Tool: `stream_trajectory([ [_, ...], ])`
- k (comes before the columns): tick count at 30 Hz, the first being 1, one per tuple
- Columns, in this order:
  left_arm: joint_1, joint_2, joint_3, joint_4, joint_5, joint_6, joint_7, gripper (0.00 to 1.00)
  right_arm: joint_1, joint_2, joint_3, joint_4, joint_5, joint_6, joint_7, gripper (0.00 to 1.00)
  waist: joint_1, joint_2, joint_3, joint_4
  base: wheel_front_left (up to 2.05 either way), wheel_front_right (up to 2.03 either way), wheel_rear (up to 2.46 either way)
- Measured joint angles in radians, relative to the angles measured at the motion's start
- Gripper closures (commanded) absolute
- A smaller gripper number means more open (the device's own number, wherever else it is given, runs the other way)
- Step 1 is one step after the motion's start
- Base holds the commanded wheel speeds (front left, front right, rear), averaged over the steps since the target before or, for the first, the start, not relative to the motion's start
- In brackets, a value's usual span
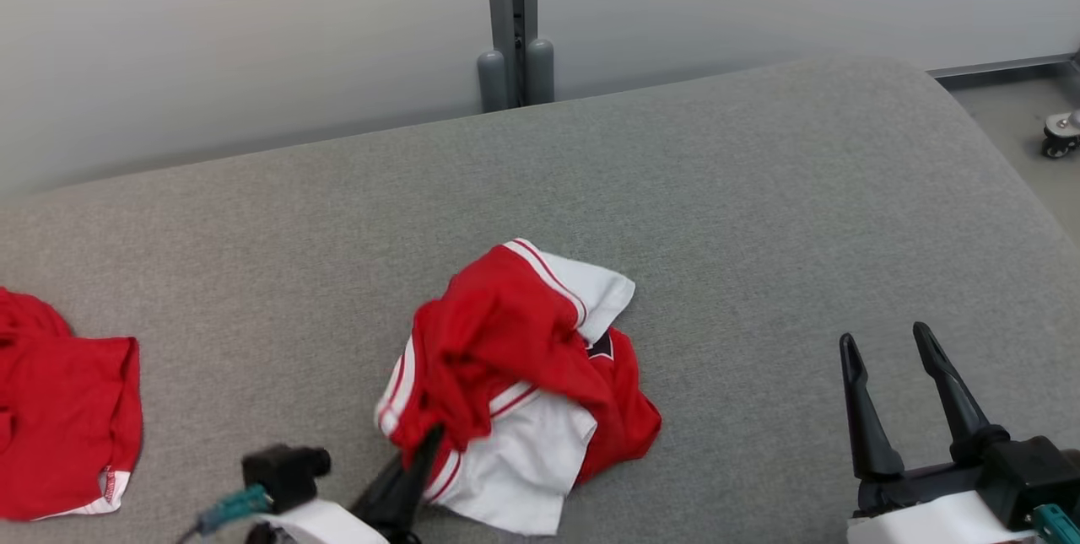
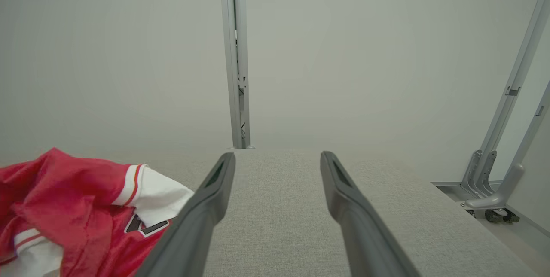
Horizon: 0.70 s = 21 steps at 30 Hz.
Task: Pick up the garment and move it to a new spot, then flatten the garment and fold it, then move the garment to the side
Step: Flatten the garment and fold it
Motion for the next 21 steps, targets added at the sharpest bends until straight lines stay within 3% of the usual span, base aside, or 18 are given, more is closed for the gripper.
stream_trajectory([
  [3, -0.001, 0.091, -0.026, -0.206, -0.105, 0.0, 0.026, 1.0, 0.008, 0.0, 0.0, 0.0, 0.012, 0.0, 0.0, 0.0, 0.0, 0.0, 0.0, 0.011, 0.0, 0.0, 0.0],
  [6, -0.005, 0.121, -0.012, -0.402, -0.243, 0.0, 0.035, 1.0, 0.009, 0.001, 0.006, 0.001, 0.018, 0.0, 0.0, 0.0, 0.0, 0.0, -0.002, 0.025, 0.0, 0.0, 0.0],
  [9, -0.023, 0.153, 0.059, -0.51, -0.34, 0.0, 0.029, 1.0, 0.009, 0.0, 0.007, 0.002, 0.03, 0.0, 0.0, 0.0, 0.0, 0.0, -0.008, 0.037, 0.0, 0.0, 0.0],
  [14, -0.095, 0.253, 0.151, -0.531, -0.299, 0.053, 0.04, 1.0, 0.003, 0.001, 0.024, 0.006, 0.048, 0.0, 0.0, 0.0, 0.0, 0.0, -0.02, 0.049, 0.0, 0.0, 0.0],
  [21, -0.24, 0.319, 0.199, -0.583, -0.293, 0.097, 0.121, 1.0, -0.001, 0.001, 0.033, 0.011, 0.062, 0.0, 0.0, 0.0, 0.0, 0.0, -0.031, 0.038, 0.0, 0.0, 0.0],
])
